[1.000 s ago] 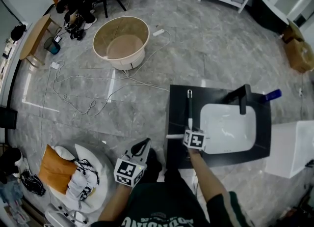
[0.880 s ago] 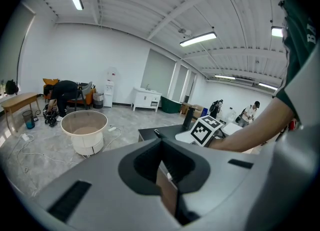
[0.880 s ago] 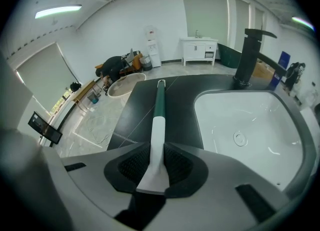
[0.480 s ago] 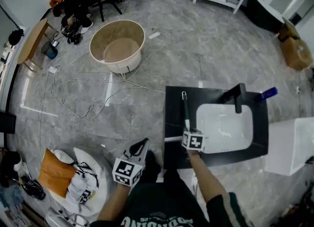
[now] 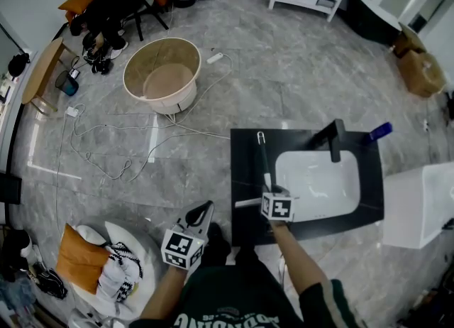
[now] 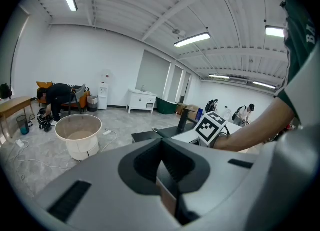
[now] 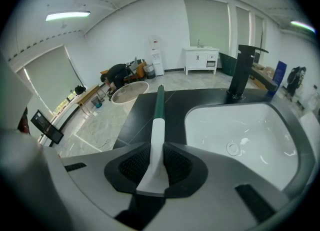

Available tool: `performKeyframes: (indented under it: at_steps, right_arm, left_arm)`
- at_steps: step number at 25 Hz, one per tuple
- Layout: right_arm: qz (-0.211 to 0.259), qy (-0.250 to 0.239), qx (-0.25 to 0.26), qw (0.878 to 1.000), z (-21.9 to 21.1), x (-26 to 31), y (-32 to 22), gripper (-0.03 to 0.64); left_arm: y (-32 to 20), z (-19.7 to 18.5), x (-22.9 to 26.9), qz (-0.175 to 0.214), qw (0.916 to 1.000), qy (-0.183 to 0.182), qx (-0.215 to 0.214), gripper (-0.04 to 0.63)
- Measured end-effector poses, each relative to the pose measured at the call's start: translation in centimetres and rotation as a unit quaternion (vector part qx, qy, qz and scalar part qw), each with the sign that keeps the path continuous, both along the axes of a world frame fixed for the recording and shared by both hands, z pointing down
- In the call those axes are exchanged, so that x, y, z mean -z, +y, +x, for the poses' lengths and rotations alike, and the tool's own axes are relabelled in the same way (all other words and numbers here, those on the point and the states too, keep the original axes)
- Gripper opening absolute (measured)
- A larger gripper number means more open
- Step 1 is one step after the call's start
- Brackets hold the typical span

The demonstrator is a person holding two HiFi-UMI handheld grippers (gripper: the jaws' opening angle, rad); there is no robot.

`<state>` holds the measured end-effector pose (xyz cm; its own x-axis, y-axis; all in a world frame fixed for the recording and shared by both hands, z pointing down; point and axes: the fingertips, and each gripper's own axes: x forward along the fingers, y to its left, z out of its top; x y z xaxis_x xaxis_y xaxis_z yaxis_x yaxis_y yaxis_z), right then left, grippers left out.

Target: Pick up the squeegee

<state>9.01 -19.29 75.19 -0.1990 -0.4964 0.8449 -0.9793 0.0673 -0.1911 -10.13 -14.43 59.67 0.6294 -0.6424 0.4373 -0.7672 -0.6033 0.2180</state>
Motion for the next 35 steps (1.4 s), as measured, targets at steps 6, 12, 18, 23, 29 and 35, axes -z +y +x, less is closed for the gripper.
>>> performKeyframes:
  at_steps: [6, 12, 18, 23, 29, 35]
  right_arm:
    - [0.035, 0.028, -0.015, 0.999, 2.8, 2.2, -0.8, 0.077]
    - [0.073, 0.019, -0.021, 0.997, 3.9, 5.8, -1.8, 0.077]
    - [0.112, 0.008, -0.022, 0.993, 4.9, 9.1, -2.4, 0.077]
    - [0.141, -0.008, -0.024, 0.990, 5.5, 11.9, -2.4, 0.077]
    - [0.175, -0.021, -0.021, 0.984, 5.9, 15.8, -1.3, 0.077]
    - [0.206, -0.029, -0.029, 0.978, 7.0, 19.2, 0.8, 0.077]
  left_arm:
    - [-0.6, 1.0, 0.6, 0.011, 0.9999, 0.000, -0.007, -0.002]
    - [-1.3, 2.0, 1.1, 0.020, 0.9997, -0.003, -0.014, -0.002]
    - [-2.5, 2.9, 2.8, 0.042, 0.9989, -0.003, -0.019, -0.002]
    - [-3.5, 3.6, 4.0, 0.060, 0.9980, -0.003, -0.021, -0.002]
    - [-4.1, 4.2, 5.2, 0.075, 0.9969, -0.006, -0.024, -0.002]
    - [-4.6, 4.7, 6.2, 0.087, 0.9957, -0.010, -0.028, -0.002]
